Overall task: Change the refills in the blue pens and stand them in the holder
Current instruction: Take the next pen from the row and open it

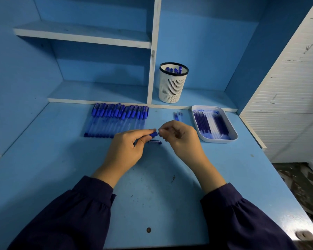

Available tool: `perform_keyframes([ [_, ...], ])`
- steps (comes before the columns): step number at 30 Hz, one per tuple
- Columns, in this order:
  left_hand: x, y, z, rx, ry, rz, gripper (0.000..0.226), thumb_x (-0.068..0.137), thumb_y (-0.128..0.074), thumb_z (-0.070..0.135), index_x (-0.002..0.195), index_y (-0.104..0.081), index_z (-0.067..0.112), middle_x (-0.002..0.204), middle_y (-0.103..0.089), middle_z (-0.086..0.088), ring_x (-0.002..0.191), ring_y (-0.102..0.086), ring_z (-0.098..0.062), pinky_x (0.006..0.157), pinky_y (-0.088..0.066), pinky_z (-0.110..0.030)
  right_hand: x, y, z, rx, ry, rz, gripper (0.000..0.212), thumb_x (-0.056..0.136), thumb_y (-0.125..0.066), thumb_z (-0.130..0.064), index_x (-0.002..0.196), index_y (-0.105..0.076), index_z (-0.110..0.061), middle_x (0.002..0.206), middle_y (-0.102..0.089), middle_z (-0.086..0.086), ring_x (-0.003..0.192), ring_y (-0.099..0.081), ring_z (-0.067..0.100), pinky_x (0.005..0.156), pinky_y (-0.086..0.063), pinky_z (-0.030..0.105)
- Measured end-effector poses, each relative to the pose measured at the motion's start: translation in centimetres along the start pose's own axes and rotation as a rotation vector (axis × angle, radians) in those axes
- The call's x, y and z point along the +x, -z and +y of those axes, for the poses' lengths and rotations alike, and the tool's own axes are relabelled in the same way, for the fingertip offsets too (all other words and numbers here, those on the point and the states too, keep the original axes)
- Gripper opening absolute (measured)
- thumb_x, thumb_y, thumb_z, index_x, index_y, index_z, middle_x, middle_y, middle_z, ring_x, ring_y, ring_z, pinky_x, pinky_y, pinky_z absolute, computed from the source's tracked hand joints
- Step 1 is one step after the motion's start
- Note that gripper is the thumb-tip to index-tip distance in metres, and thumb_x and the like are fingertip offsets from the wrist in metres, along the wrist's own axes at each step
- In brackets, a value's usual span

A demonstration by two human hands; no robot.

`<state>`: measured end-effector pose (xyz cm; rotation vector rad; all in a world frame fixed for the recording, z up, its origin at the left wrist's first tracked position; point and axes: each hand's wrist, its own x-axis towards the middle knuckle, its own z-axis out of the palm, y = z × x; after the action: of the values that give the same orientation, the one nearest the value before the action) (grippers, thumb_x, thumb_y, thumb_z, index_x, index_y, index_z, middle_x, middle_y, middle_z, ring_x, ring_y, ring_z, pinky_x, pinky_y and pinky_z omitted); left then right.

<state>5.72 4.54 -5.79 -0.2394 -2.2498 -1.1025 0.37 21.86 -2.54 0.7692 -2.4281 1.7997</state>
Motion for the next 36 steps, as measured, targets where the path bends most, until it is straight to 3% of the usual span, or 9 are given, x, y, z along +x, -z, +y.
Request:
perform_keyframes([
  [3,-0.01,-0.03,-0.11,0.019,-0.02,0.038,0.026,0.091,-0.069,0.014,0.115,-0.073,0.021,0.094,-0.074,0.012,0.052,-0.059,-0.019,0.046,-0.046,-0.031,-0.09,0.07,-0.15,0.061,0.04,-0.03,0.018,0.085,-0.067,0.004,0.089,-0.066,-0.013,0.086,-0.068,0.0,0.079,-0.065,0.008,0.078,-0.049,0.017],
  [9,0.04,0.13,0.1,0.02,-0.007,0.032,0.025,0.09,-0.07,0.013,0.114,-0.073,0.017,0.103,-0.071,0.013,0.084,-0.069,-0.007,0.067,-0.056,-0.029,-0.02,0.28,-0.09,-0.021,-0.022,-0.03,0.007,0.092,-0.064,-0.015,0.092,-0.067,-0.008,0.073,-0.066,0.0,0.07,-0.06,0.015,0.07,-0.053,0.031],
  [12,-0.01,0.06,-0.08,0.027,0.004,0.031,0.025,0.09,-0.07,0.015,0.115,-0.073,0.019,0.103,-0.071,0.014,0.08,-0.07,-0.011,0.065,-0.057,-0.036,-0.15,0.4,-0.36,0.052,-0.025,-0.04,0.007,0.089,-0.065,-0.003,0.095,-0.066,-0.006,0.078,-0.065,-0.002,0.071,-0.06,0.007,0.07,-0.048,0.018],
  [14,0.05,0.14,-0.17,0.019,-0.001,0.028,0.025,0.091,-0.069,0.018,0.115,-0.073,0.02,0.104,-0.072,0.013,0.076,-0.07,-0.016,0.062,-0.058,-0.038,-0.21,0.26,-0.47,0.07,-0.06,-0.024,0.009,0.088,-0.069,-0.013,0.095,-0.066,-0.008,0.078,-0.066,-0.001,0.069,-0.06,0.008,0.067,-0.049,0.018],
  [17,0.11,0.23,0.12,0.021,-0.01,0.03,0.025,0.09,-0.069,0.015,0.114,-0.073,0.016,0.105,-0.074,0.005,0.09,-0.068,-0.003,0.075,-0.055,-0.016,-0.08,0.23,-0.27,-0.045,-0.077,-0.022,0.013,0.093,-0.063,-0.024,0.091,-0.067,-0.012,0.076,-0.069,0.002,0.072,-0.063,0.019,0.073,-0.055,0.036],
  [19,0.11,0.22,0.2,0.026,-0.005,0.033,0.025,0.089,-0.07,0.012,0.114,-0.073,0.015,0.104,-0.075,0.004,0.093,-0.066,0.0,0.075,-0.051,-0.01,-0.04,0.36,-0.28,0.005,-0.081,-0.035,0.005,0.091,-0.063,-0.011,0.094,-0.067,-0.01,0.079,-0.069,0.003,0.074,-0.064,0.016,0.074,-0.055,0.031],
  [22,0.07,0.2,0.11,0.005,-0.006,0.033,0.025,0.09,-0.069,0.014,0.114,-0.073,0.017,0.104,-0.074,0.007,0.089,-0.069,-0.005,0.072,-0.056,-0.023,-0.19,0.5,-0.57,0.127,-0.117,-0.05,0.012,0.088,-0.068,-0.007,0.1,-0.066,-0.007,0.085,-0.069,0.005,0.075,-0.064,0.009,0.071,-0.051,0.019],
  [26,0.1,0.22,0.12,0.013,-0.019,0.029,0.025,0.09,-0.069,0.015,0.115,-0.073,0.017,0.105,-0.074,0.006,0.091,-0.068,-0.001,0.075,-0.055,-0.018,-0.1,0.23,-0.38,0.002,-0.151,-0.067,0.021,0.094,-0.06,-0.031,0.092,-0.067,-0.012,0.079,-0.072,0.002,0.073,-0.066,0.015,0.075,-0.056,0.033],
  [36,0.01,0.18,-0.21,0.036,0.002,0.015,0.025,0.091,-0.069,0.016,0.116,-0.073,0.019,0.108,-0.072,0.012,0.093,-0.068,-0.003,0.076,-0.057,-0.026,-0.16,0.37,-0.55,0.042,-0.123,-0.076,0.007,0.092,-0.065,-0.015,0.096,-0.068,-0.012,0.081,-0.07,0.007,0.073,-0.063,0.012,0.078,-0.054,0.034],
])
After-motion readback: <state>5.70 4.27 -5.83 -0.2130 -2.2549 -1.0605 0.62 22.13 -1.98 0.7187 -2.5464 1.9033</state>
